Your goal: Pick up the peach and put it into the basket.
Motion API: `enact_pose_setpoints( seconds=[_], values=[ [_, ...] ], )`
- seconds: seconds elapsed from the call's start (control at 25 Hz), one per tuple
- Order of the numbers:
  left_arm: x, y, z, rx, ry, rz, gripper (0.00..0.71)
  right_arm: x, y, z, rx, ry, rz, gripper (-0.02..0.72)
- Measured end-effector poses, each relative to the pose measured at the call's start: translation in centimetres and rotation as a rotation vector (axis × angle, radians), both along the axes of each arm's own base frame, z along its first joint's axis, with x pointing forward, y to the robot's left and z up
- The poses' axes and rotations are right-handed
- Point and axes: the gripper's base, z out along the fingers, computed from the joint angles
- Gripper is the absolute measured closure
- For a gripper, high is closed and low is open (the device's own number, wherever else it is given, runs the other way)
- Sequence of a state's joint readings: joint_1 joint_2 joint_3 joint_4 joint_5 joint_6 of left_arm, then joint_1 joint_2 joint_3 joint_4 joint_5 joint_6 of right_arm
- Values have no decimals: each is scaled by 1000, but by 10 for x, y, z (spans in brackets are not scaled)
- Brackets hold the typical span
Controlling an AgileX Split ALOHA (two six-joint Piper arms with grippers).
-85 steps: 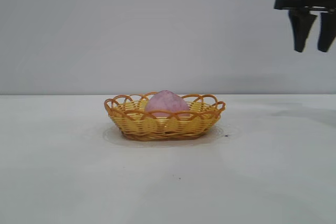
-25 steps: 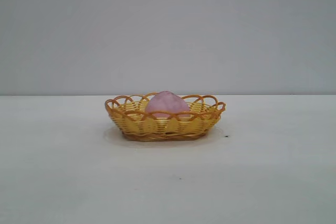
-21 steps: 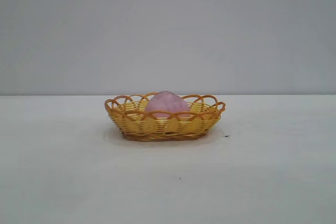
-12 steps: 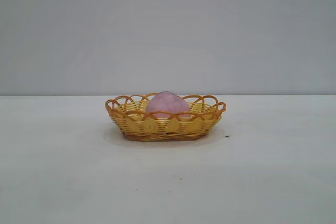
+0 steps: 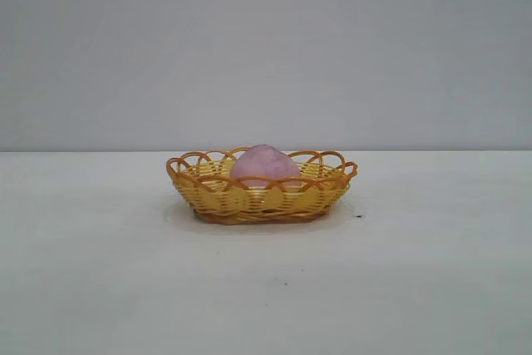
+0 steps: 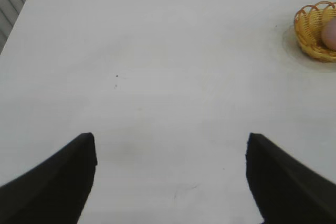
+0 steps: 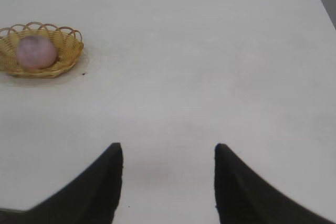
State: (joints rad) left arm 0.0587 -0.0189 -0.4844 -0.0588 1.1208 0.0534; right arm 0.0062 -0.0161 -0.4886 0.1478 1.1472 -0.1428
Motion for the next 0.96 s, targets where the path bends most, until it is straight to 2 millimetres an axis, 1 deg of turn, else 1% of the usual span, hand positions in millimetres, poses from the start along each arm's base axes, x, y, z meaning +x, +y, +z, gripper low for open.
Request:
enact_pose_setpoints(
  seconds=[0.96],
  values=[
    [0,0,0,0,0,-11,160,0,0,0,1,0,2,385]
  ],
)
